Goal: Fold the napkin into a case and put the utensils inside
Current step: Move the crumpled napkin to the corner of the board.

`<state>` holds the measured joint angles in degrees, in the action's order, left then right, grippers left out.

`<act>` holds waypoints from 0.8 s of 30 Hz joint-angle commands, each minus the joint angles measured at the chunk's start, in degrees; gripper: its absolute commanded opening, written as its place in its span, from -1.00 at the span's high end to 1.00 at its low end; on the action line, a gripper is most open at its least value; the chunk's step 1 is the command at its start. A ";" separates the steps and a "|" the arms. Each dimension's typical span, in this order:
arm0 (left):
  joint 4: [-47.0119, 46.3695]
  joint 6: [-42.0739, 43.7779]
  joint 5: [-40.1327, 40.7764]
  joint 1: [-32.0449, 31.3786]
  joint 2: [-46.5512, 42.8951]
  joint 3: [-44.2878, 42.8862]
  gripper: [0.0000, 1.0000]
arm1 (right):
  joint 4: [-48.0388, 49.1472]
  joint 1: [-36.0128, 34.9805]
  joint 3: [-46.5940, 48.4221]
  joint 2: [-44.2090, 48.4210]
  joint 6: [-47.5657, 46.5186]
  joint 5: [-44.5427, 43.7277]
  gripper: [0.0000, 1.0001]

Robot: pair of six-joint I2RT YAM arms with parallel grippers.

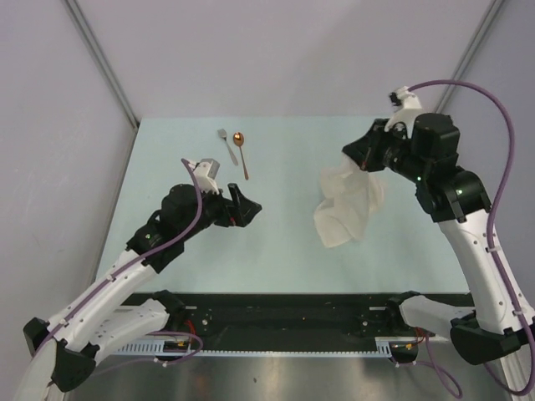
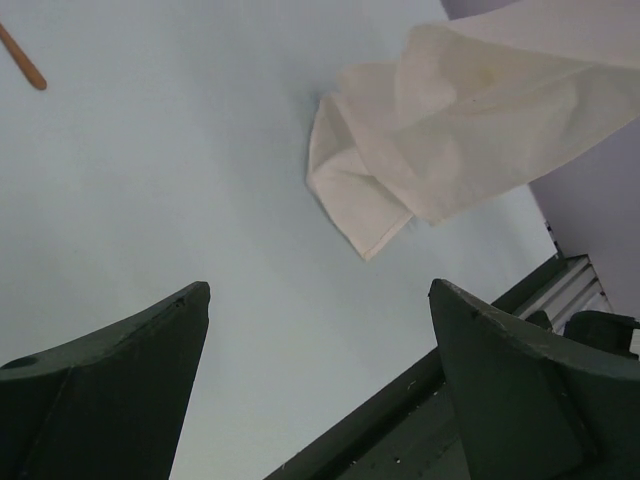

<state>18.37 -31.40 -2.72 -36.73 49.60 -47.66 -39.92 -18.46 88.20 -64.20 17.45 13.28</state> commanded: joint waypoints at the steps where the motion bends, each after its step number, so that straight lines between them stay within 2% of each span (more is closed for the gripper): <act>1: -5.44 1.34 -3.51 -0.18 -3.28 1.86 -0.92 | 4.30 -12.37 1.01 -4.61 3.63 3.79 1.00; 3: -6.32 0.99 -4.66 -0.18 -4.16 3.18 -0.94 | 6.16 -18.60 0.31 -6.54 5.30 2.02 1.00; 5: -8.51 1.07 -7.71 -0.18 -3.99 4.58 -0.99 | 8.98 -20.65 -1.62 -6.99 7.59 -0.17 1.00; 9: -16.60 -0.59 -14.41 -0.62 -2.15 10.12 -0.99 | 12.14 -20.39 -3.56 -5.41 12.42 -1.15 1.00; 14: -28.63 -5.07 -12.93 -4.83 -2.22 20.21 -0.96 | 14.43 -19.51 -2.69 -1.80 16.12 -2.29 1.00; 15: -34.57 -4.29 -9.53 -8.58 -3.36 21.89 -0.96 | 14.43 -19.08 -2.34 -1.45 16.90 -1.86 1.00; 17: -38.92 1.38 -2.85 -13.34 -6.87 26.01 -0.96 | 14.52 -17.15 -2.51 -1.01 18.22 -0.45 1.00; 18: -40.59 4.04 4.58 -17.54 -7.32 26.99 -0.96 | 14.70 -16.44 -2.77 -0.84 19.54 1.99 1.00; 20: -41.93 9.22 9.82 -19.69 -6.46 27.27 -0.93 | 15.13 -15.56 -2.95 -0.57 20.34 3.94 1.00; 22: -43.58 12.22 13.95 -19.96 -4.61 26.74 -0.83 | 15.05 -14.59 -2.78 -0.05 21.04 5.61 1.00; 24: -47.09 16.27 17.73 -19.96 -1.03 27.70 -0.83 | 15.05 -13.80 -2.60 0.83 21.39 6.84 1.00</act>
<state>-16.97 -25.08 1.89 -56.55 44.58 -20.08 -27.90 -33.41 83.50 -64.95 36.07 15.68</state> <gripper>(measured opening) 0.923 0.011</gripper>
